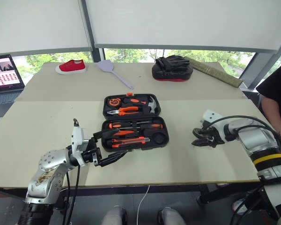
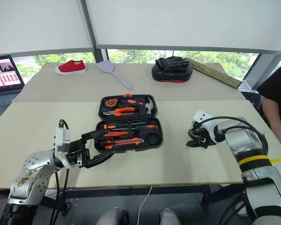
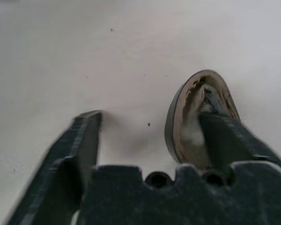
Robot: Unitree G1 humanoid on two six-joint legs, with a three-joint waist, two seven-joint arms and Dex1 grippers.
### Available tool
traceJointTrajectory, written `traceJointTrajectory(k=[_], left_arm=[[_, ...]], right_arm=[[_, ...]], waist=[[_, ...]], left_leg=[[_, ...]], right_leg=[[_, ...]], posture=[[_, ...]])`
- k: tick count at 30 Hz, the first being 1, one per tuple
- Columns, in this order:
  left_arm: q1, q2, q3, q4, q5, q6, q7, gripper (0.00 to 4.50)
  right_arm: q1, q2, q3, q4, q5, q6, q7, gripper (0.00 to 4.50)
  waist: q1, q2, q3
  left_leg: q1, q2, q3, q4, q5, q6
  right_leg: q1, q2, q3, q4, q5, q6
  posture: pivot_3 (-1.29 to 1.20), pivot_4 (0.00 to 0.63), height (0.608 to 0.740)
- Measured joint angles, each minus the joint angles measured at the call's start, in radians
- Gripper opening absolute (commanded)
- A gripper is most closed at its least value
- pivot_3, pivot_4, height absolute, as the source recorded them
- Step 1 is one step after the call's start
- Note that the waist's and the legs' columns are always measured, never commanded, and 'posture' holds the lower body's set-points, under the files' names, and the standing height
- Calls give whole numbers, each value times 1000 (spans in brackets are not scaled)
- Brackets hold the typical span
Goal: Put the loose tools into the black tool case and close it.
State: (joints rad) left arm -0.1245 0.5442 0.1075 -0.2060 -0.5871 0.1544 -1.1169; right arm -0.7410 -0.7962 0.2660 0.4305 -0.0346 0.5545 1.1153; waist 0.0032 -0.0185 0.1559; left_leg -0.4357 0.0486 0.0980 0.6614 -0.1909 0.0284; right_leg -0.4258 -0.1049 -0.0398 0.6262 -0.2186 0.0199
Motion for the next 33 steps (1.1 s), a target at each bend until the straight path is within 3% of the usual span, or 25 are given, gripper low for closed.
traceJointTrajectory(k=[7, 12, 19, 27, 33], left_arm=[[0, 2, 0, 0, 0, 0, 3, 4500], [10, 1, 0, -1, 0, 0, 7, 4500], [44, 1, 1, -1, 0, -23, -10, 4500], [58, -3, 1, 9, 5, -56, -22, 4500], [87, -8, 1, 10, 11, -75, -15, 4500]], right_arm=[[-1, 0, 4, -8, 1, -3, 64, 66], [2, -9, 9, -133, 33, -15, 127, 66], [-116, 128, 3, -422, 215, 159, 181, 66], [-133, 231, 123, -318, 163, 169, 101, 66], [-131, 208, 163, -245, 114, 155, 90, 66]], waist=[[-2, 0, 0], [-6, 0, 0], [-13, 0, 0], [0, 0, 0], [-1, 0, 0]], left_leg=[[0, 0, 0, 0, 0, 0], [0, 1, -1, 0, 0, 0], [0, 3, -6, 0, 0, -1], [-1, 1, -4, 0, 0, -1], [-2, 1, -1, 0, 0, -1]], right_leg=[[0, 0, 0, 0, 0, 0], [-1, 1, 0, 0, 0, 0], [-2, 3, 0, 3, 0, -2], [-3, 0, 0, 2, 1, -2], [-3, 0, -1, 2, 1, -2]], posture=[[0, 150, 740], [0, 150, 740], [0, 150, 740], [0, 150, 740], [0, 150, 740]])
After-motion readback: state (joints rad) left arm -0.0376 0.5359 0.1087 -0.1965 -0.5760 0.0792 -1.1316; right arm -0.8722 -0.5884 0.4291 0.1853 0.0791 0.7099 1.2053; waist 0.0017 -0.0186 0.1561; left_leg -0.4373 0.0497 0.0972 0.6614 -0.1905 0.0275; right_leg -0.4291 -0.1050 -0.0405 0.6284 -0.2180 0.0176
